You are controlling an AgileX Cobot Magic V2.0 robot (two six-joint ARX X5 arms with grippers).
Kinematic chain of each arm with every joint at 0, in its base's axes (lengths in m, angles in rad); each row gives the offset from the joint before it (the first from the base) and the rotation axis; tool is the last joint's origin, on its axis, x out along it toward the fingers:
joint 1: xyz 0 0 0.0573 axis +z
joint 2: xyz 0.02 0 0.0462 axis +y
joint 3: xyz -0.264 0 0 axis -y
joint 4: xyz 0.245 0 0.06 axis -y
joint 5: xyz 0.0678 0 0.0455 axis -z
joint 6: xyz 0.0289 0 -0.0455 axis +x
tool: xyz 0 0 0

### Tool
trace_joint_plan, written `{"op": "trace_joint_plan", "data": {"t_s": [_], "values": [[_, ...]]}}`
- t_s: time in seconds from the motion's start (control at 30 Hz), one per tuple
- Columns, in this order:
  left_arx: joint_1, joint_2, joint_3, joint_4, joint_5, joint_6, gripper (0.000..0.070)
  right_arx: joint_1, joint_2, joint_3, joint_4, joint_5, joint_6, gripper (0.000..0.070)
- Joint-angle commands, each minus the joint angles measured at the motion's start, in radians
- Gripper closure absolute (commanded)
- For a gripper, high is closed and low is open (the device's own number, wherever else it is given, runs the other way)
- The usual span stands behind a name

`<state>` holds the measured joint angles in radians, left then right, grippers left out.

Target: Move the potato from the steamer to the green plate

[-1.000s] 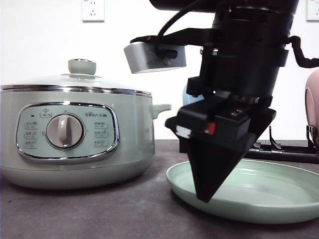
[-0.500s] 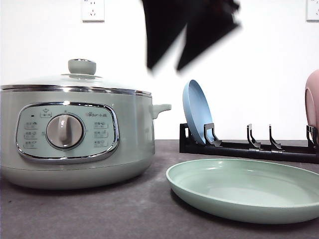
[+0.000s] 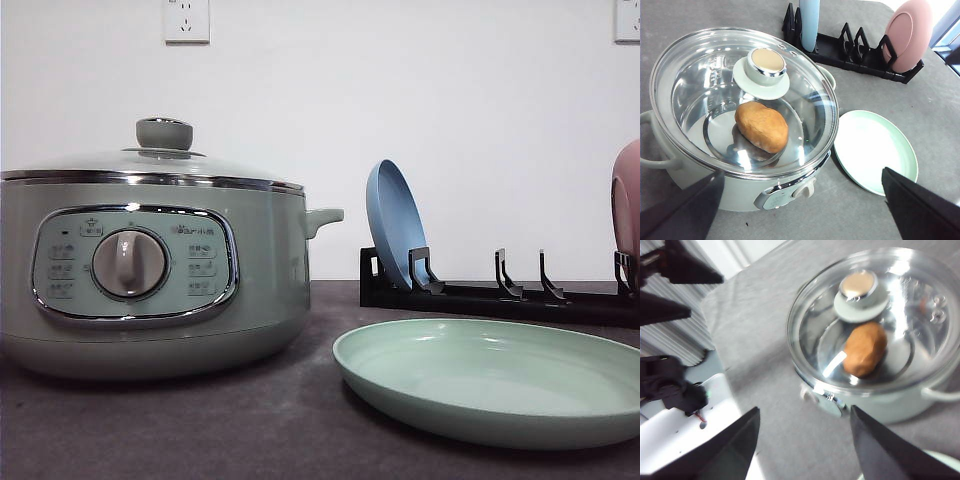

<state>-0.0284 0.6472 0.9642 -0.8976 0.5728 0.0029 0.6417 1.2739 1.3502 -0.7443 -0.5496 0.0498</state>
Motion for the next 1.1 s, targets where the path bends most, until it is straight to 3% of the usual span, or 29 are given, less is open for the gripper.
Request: {"op": "trace_joint_plan", "data": {"t_s": [0.0,0.5,0.77,1.07], "values": [[-0.001,0.006,0.026,0.006,0.003,0.012,0.0059,-0.002,0.010,0.017,-0.010,-0.009,-0.006,0.0343],[-0.005,0.072,0.073,0.007,-0.003,-0.026,0.0065,-0.007,0.011,0.017,-0.048,-0.004,-0.042,0.0343],[-0.078,0.342,0.384,-0.083,-0.104,-0.021,0.0065,-0.007,0.011,0.017,-0.080,0.000,-0.065,0.0343],[-0.216,0.700,0.722,-0.207,-0.280,0.013,0.0066,-0.007,0.011,0.017,-0.114,0.000,-0.084,0.0343]]}}
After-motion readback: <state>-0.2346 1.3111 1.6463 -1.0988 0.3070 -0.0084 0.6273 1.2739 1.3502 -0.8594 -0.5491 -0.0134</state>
